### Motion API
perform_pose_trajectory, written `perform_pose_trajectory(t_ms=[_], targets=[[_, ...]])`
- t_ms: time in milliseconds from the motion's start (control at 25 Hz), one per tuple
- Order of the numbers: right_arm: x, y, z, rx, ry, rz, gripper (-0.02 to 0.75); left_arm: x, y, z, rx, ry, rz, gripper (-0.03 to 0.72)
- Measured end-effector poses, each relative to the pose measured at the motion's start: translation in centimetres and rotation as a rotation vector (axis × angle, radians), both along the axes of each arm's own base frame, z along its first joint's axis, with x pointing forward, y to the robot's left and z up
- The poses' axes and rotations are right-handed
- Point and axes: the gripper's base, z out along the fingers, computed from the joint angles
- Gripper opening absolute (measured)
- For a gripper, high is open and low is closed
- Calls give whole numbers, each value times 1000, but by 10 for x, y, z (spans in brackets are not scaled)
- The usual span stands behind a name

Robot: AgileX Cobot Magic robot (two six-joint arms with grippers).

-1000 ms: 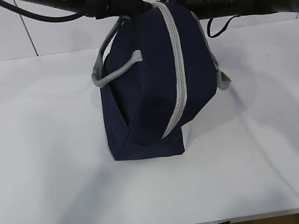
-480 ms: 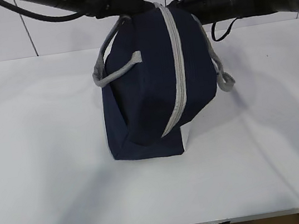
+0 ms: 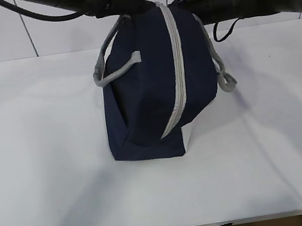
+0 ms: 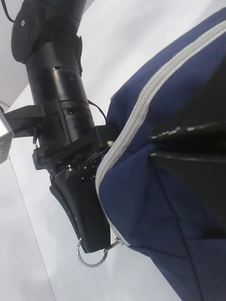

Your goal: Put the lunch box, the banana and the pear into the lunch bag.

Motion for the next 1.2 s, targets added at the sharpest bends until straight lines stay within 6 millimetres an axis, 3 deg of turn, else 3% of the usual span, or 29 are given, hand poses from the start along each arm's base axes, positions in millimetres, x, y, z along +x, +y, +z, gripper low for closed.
perform_pose_trajectory(t_ms=[80,200,280,400,640,960,1080,1200], targets=[[0,0,0,-2,-1,-6,62,0,0,0,0,0,1,9],[2,-1,0,-3,-5,-12,195,1,1,0,-5,2,3,9],[3,0,6,-2,-24,-9,315,1,2,0,-7,4,4,9],[6,-2,24,3,-65,3,426,2,4,0,-7,5,8,9],[0,-2,62,-98,-67,72,463,2,5,0,-6,4,10,9],[-24,-9,115,-292,9,105,464,10,8,-7,59,-42,48,28],[-33,-14,128,-354,53,79,464,15,10,-8,76,-75,87,102],[-39,-20,138,-413,80,31,464,16,11,-8,80,-92,106,264]])
